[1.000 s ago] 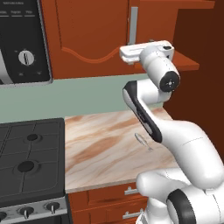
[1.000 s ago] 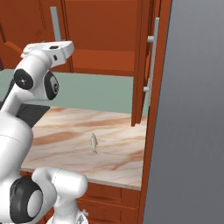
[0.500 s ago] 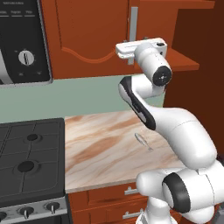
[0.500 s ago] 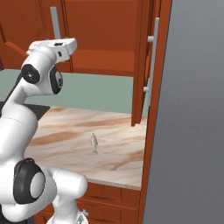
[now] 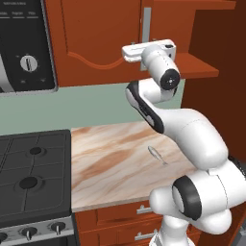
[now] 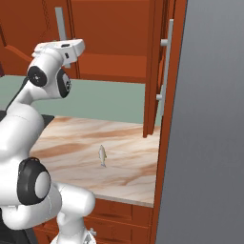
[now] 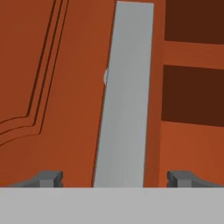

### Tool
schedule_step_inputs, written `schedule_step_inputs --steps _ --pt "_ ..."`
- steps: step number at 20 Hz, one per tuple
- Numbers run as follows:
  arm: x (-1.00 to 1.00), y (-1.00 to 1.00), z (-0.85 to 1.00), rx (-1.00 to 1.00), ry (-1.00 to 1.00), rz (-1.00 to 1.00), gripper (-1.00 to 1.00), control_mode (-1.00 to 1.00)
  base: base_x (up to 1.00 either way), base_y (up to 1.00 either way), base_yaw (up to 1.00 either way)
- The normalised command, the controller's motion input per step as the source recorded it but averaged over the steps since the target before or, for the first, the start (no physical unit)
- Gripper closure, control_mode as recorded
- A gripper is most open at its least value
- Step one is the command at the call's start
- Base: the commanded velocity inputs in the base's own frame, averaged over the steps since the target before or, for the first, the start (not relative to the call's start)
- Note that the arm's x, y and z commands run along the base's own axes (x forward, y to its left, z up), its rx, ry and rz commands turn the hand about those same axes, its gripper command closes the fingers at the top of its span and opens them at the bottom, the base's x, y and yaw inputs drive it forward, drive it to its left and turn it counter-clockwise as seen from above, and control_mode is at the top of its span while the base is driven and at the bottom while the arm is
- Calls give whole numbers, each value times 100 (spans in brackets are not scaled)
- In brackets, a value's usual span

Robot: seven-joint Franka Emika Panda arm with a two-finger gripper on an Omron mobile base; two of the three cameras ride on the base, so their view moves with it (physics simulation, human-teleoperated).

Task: Retrieve the tupperware from the cabinet, then place the raw meat into the tupperware to avoid contamination.

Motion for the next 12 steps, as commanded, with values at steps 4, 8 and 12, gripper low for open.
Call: schedule_step_inputs --steps 4,8,12 --pt "44 10 0 0 0 0 -100 -100 0 0 0" --pt "46 13 -1 0 1 0 100 -100 0 0 0" --pt "45 15 0 0 7 0 100 -100 0 0 0"
